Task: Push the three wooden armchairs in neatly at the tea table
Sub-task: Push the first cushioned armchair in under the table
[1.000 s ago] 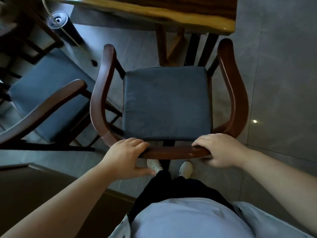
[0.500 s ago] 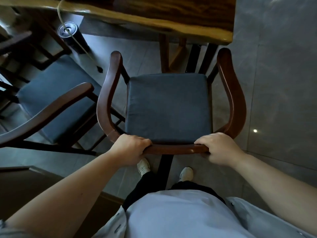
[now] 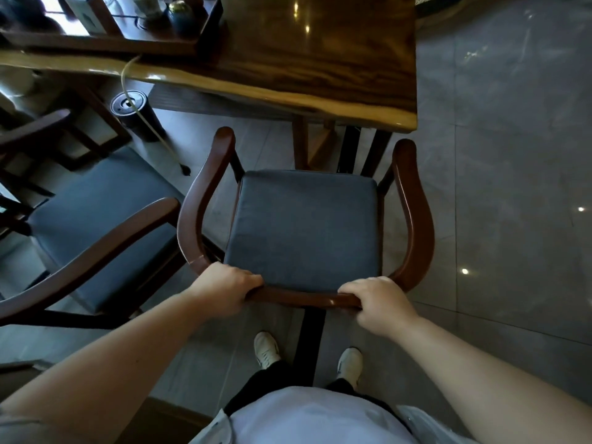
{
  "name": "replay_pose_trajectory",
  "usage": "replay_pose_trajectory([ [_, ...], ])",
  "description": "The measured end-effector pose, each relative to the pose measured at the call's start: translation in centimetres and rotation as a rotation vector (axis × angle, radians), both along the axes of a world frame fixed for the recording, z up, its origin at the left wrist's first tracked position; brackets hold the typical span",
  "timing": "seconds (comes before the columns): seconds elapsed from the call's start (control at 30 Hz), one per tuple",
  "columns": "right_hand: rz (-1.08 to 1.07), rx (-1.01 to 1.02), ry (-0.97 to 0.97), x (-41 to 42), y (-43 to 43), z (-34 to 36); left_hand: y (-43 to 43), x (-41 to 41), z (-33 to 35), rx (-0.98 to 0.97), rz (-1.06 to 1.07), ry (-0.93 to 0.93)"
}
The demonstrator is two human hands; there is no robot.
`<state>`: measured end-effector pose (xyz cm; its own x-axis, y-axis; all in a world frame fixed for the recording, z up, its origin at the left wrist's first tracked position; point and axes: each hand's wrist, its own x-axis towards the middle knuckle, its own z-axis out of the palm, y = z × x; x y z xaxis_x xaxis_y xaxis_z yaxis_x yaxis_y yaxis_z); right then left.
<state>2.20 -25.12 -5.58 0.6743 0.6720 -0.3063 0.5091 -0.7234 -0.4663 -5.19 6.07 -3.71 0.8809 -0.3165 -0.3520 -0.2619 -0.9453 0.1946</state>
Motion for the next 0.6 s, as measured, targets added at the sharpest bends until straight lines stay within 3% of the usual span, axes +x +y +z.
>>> replay_pose_trajectory([
  [0.3, -0.070, 0.037, -0.003, 1.7, 7.6, -0.3, 7.5, 5.7, 1.3, 0.107, -0.037, 0.049],
  [0.6, 0.049, -0.019, 0.066, 1.6, 9.2, -0.6, 10.2, 5.3, -0.1, 0.091, -0.104, 0.029],
])
